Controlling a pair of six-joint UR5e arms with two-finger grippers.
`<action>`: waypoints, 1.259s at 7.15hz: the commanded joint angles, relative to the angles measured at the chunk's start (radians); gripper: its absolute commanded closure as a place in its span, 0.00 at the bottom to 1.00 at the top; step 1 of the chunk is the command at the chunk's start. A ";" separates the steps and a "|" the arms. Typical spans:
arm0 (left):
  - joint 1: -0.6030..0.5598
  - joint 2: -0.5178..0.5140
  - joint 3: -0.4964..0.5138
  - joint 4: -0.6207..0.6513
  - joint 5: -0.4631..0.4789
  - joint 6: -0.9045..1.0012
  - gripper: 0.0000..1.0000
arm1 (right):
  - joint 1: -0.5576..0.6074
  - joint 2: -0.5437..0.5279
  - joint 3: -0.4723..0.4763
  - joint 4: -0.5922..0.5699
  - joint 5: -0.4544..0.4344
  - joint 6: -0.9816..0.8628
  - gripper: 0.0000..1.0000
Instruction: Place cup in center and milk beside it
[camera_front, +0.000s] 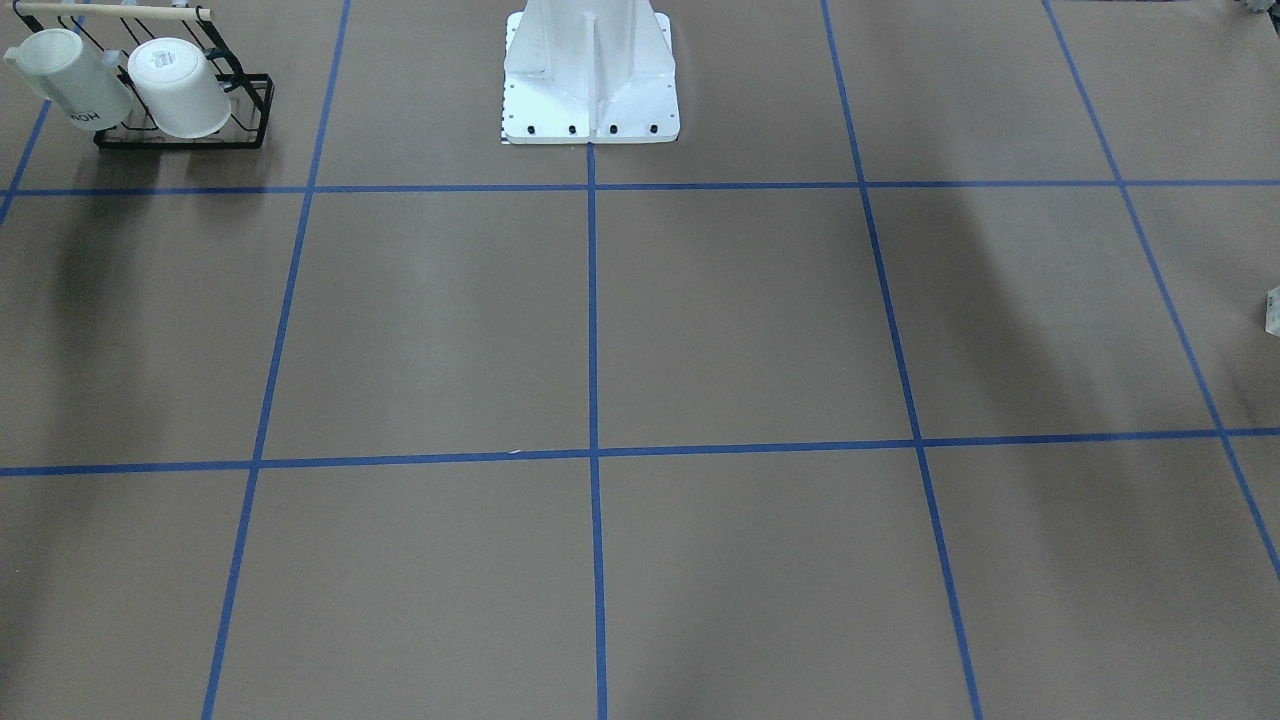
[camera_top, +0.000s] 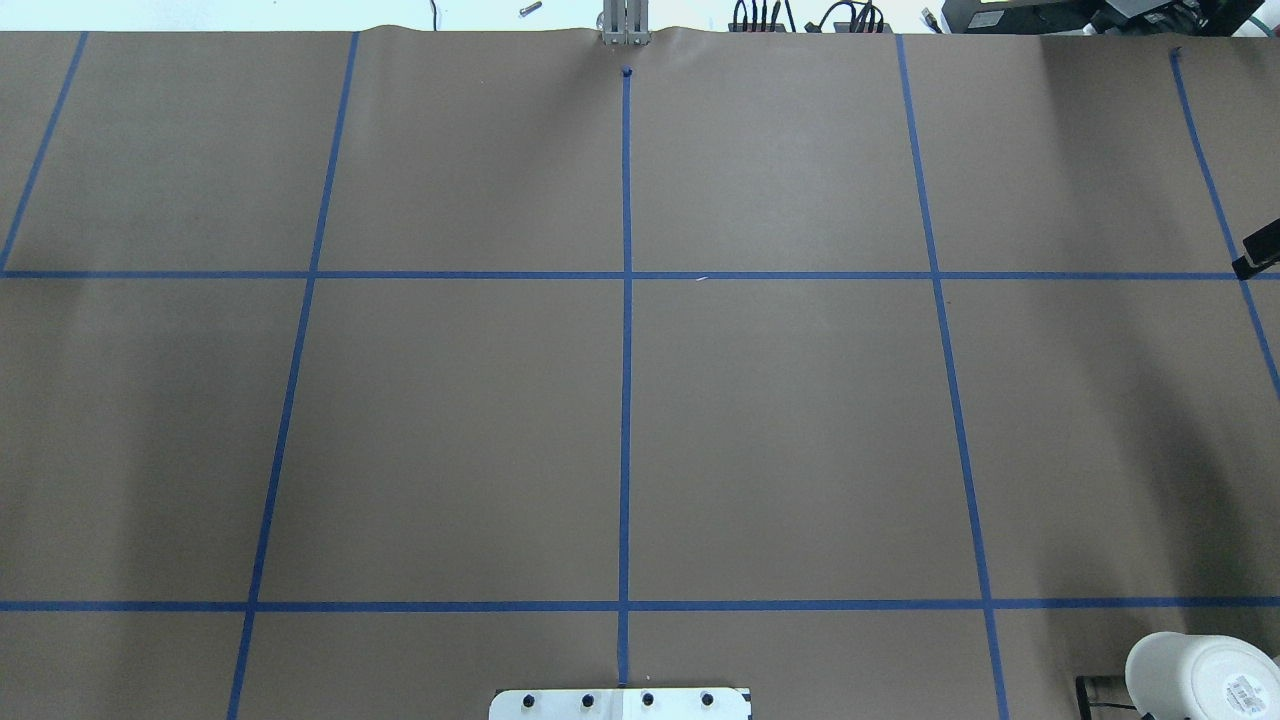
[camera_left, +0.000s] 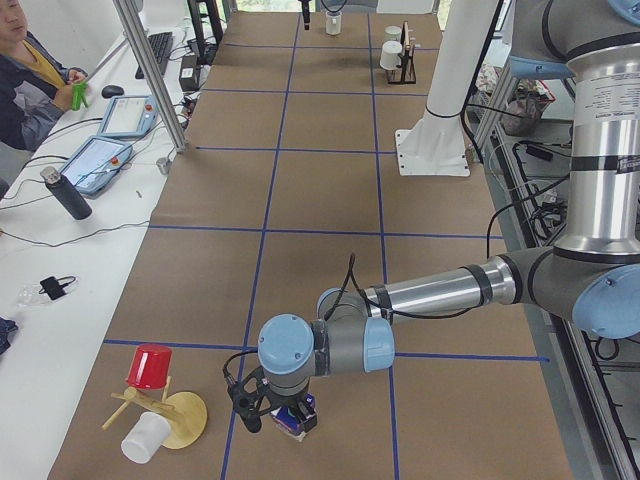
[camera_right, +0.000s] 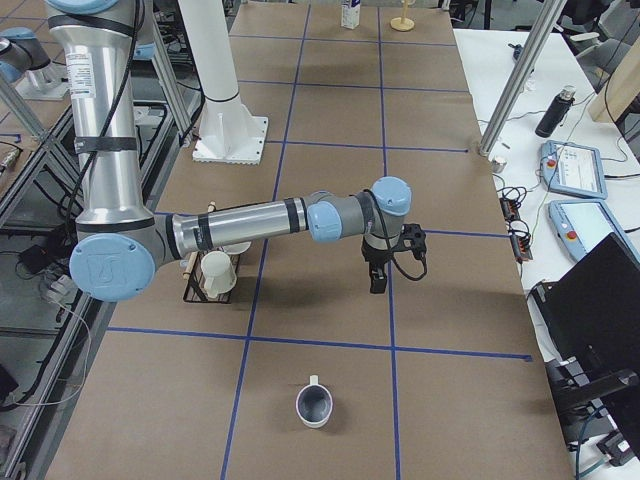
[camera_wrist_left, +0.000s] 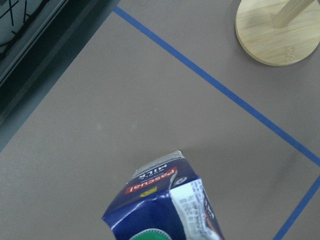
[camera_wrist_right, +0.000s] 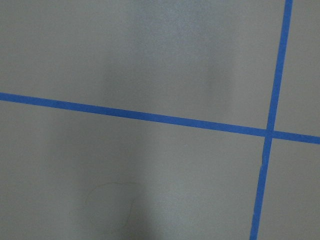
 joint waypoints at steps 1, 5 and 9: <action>-0.001 -0.016 0.006 -0.002 0.000 -0.051 0.02 | 0.001 -0.003 0.003 0.000 0.002 0.001 0.00; 0.001 -0.003 0.092 -0.101 0.001 -0.149 0.02 | -0.001 -0.003 0.004 0.000 0.003 0.001 0.00; 0.001 -0.003 0.110 -0.144 0.000 -0.189 0.17 | -0.001 -0.003 0.013 0.000 0.005 0.003 0.00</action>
